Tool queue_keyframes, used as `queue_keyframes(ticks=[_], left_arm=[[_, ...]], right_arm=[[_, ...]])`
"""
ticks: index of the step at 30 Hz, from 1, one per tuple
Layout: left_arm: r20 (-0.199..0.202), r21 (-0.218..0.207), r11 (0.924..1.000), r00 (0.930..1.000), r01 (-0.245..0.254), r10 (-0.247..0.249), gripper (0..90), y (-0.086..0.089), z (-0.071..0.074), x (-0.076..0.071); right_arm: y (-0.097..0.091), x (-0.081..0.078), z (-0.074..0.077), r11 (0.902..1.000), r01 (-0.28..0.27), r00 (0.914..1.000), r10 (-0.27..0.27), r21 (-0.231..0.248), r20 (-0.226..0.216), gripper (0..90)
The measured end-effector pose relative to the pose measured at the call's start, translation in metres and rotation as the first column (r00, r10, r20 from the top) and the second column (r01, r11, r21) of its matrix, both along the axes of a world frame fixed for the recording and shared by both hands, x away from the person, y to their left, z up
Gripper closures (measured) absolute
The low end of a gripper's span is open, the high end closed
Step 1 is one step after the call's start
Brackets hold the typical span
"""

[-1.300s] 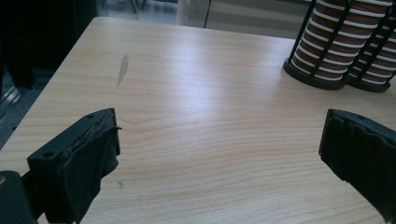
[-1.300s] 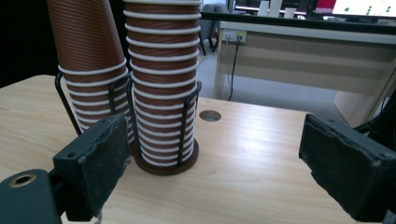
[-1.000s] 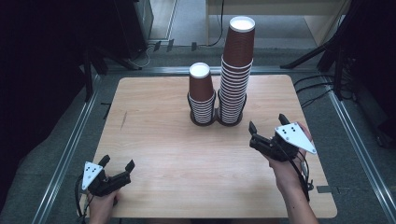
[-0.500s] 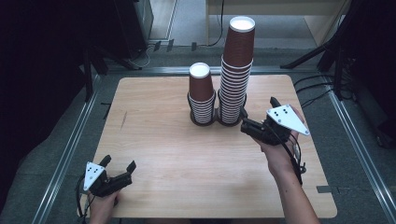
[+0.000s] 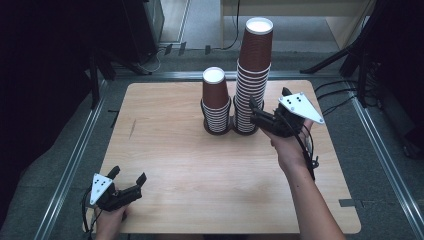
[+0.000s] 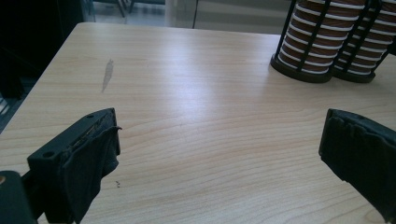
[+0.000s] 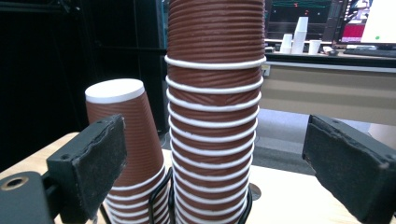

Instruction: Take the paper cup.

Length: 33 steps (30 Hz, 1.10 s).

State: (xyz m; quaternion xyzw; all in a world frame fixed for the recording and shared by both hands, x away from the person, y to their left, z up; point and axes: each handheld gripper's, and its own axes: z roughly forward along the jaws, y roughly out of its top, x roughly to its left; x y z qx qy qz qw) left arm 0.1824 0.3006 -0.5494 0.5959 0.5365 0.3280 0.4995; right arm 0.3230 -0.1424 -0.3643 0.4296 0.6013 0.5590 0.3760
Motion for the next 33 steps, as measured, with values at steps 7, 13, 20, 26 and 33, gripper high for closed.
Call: queue_keyframes(ticks=[7,13,20,26,33], left_arm=[[0.007,0.016,0.9998,0.9999,0.012,-0.013,0.0,-0.003,0.000,0.000],[0.005,0.017,0.9997,0.9998,0.017,-0.017,0.0,-0.003,0.000,0.000],[0.005,0.028,0.9994,0.9997,0.022,-0.022,0.0,-0.005,-0.001,0.000],[0.005,0.041,0.9987,0.9995,0.030,-0.030,0.0,-0.007,-0.001,0.000],[0.003,0.041,0.9985,0.9994,0.035,-0.036,0.0,-0.007,0.000,0.001]], right_arm=[[0.009,0.011,0.006,0.9999,0.008,1.0000,-0.008,-0.010,-0.001,5.9],[0.015,0.019,0.010,0.9998,0.012,0.9999,-0.012,-0.017,0.000,5.7],[0.020,0.034,0.016,0.9999,0.016,0.9998,-0.016,0.006,-0.008,4.0],[0.024,0.042,0.020,0.9999,0.014,0.9998,-0.014,0.007,-0.014,2.9],[0.027,0.050,0.026,0.9996,0.028,0.9996,-0.028,0.004,-0.005,2.7]])
